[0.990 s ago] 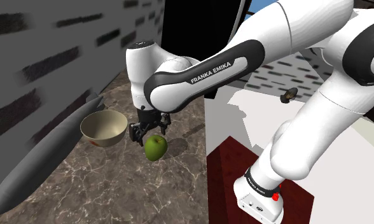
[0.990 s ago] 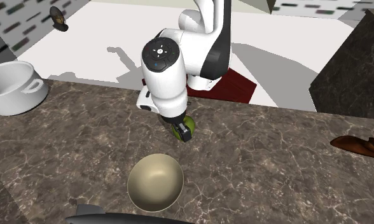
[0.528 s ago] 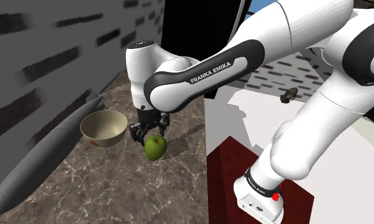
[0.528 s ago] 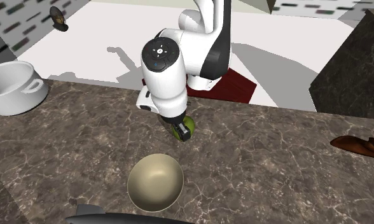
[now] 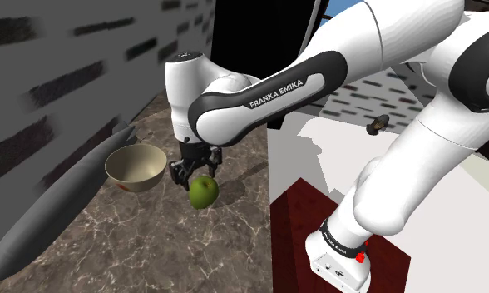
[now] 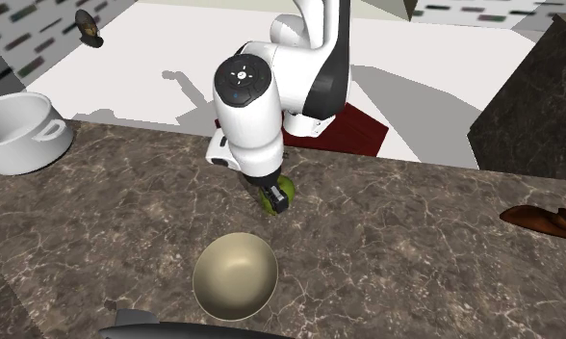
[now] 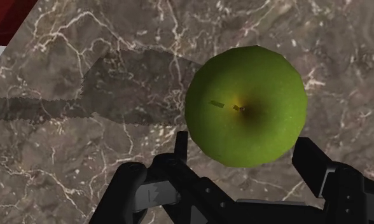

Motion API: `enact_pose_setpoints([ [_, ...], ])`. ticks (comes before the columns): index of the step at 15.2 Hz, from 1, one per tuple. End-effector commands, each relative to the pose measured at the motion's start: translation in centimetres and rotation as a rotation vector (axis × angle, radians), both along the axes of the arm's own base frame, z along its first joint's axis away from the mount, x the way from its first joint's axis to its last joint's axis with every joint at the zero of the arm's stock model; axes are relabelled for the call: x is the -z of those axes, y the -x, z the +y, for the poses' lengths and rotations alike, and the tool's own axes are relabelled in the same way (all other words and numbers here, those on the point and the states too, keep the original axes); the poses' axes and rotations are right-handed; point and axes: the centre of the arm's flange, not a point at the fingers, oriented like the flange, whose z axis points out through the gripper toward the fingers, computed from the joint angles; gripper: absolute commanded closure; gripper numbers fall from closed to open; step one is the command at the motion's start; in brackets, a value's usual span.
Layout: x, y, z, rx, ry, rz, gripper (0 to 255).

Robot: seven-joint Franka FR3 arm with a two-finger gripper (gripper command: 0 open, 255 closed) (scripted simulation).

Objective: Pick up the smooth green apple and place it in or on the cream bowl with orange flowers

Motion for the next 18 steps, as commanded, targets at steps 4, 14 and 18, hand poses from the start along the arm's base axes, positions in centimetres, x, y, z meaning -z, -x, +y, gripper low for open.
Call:
enact_pose_setpoints([
  [4, -2.3, 0.0, 0.0, 0.0, 0.001, 0.001, 255],
  [14, -7.6, 0.0, 0.0, 0.0, 0.001, 0.001, 255],
  [18, -9.7, 0.0, 0.0, 0.0, 0.001, 0.001, 255],
])
